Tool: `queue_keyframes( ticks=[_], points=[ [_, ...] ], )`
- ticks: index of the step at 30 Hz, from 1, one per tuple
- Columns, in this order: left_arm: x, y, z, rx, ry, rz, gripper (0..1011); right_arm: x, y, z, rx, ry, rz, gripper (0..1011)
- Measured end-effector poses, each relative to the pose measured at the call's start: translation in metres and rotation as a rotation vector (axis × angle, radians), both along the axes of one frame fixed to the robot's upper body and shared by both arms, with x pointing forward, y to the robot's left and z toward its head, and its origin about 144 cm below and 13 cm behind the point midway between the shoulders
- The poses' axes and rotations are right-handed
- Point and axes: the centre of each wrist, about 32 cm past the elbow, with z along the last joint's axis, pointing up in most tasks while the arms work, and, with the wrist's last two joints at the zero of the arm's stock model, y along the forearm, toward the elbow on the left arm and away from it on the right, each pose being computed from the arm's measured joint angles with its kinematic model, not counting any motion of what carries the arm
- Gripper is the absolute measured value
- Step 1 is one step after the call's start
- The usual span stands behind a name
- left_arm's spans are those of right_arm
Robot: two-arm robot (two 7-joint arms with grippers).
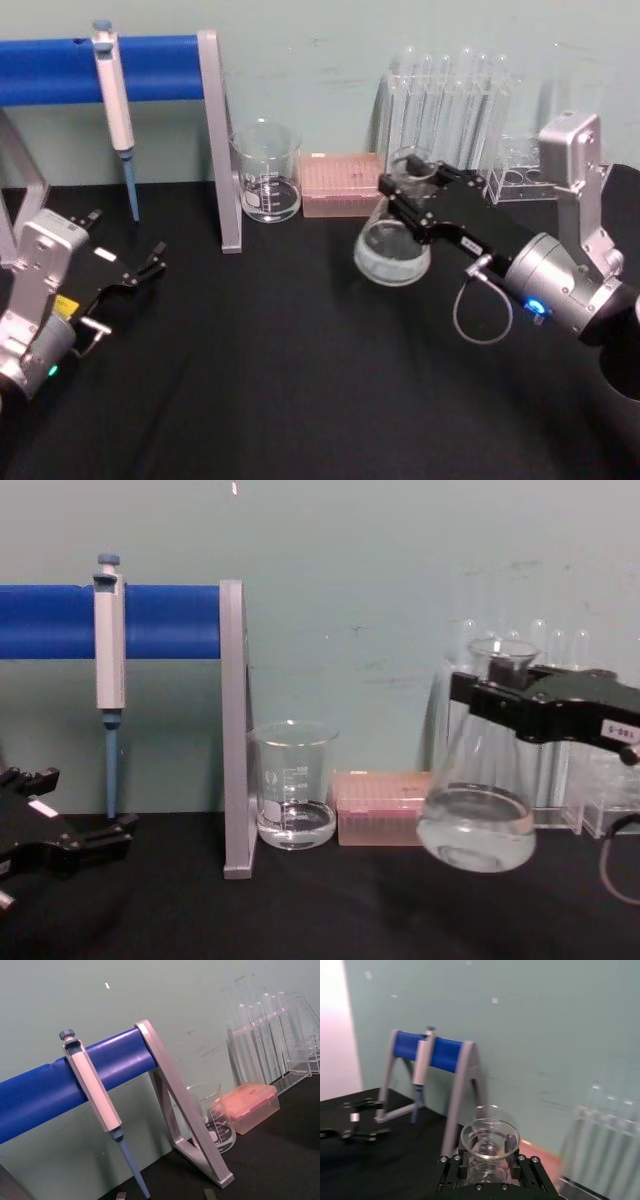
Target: Grasp the erlenmeyer flask with one hand, shake it three times, then place it back.
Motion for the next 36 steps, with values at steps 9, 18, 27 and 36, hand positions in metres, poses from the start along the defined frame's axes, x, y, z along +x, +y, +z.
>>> queue_keyframes(
  ticks=[9, 18, 27, 36],
  points=[
    [0.000, 0.000, 0.000, 0.000, 0.000, 0.000, 1001, 0.001, -0.006, -0.003, -0.001, 0.003, -0.143, 450],
    [0.000, 0.000, 0.000, 0.000, 0.000, 0.000, 1001, 0.002, -0.010, -0.004, -0.004, 0.011, -0.208, 450],
    [0.000, 0.000, 0.000, 0.000, 0.000, 0.000, 1001, 0.003, -0.012, -0.005, -0.009, 0.012, -0.232, 450],
    [0.000, 0.000, 0.000, 0.000, 0.000, 0.000, 1001, 0.003, -0.009, -0.005, -0.009, 0.011, -0.207, 450]
  ],
)
